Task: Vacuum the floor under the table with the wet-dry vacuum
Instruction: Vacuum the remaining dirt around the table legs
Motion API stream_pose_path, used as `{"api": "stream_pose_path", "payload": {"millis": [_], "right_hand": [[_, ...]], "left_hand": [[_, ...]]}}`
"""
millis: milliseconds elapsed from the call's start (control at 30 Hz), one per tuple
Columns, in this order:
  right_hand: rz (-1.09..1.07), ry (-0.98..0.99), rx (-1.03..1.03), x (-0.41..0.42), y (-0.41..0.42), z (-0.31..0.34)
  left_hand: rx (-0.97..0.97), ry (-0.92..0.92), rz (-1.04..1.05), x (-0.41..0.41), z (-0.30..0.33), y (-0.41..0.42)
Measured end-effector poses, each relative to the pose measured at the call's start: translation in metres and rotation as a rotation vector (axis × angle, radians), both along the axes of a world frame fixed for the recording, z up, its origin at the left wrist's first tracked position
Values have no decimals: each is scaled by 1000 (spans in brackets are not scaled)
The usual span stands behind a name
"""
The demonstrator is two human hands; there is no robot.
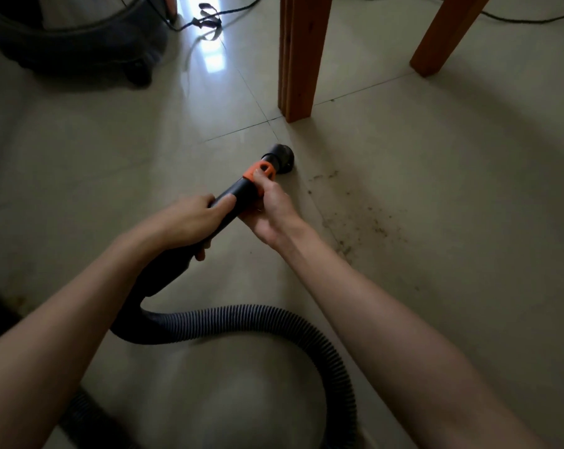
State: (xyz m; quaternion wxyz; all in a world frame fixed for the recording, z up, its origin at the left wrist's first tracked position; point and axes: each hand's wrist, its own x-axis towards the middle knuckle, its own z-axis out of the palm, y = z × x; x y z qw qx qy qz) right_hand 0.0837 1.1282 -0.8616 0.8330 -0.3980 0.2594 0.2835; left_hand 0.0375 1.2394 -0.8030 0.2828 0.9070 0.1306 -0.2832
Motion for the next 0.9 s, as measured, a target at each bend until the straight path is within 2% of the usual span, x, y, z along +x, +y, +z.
{"api": "stream_pose_path", "payload": {"millis": [167, 333, 900], "right_hand": [[127, 29, -36, -18, 24, 6], [248, 45, -53, -40, 33, 17], [322, 190, -62, -101, 13, 44]], "left_hand": [[-97, -2, 119, -23, -6, 21], [-121, 28, 143, -47, -2, 33], [-108, 104, 76, -106, 17, 28]]}}
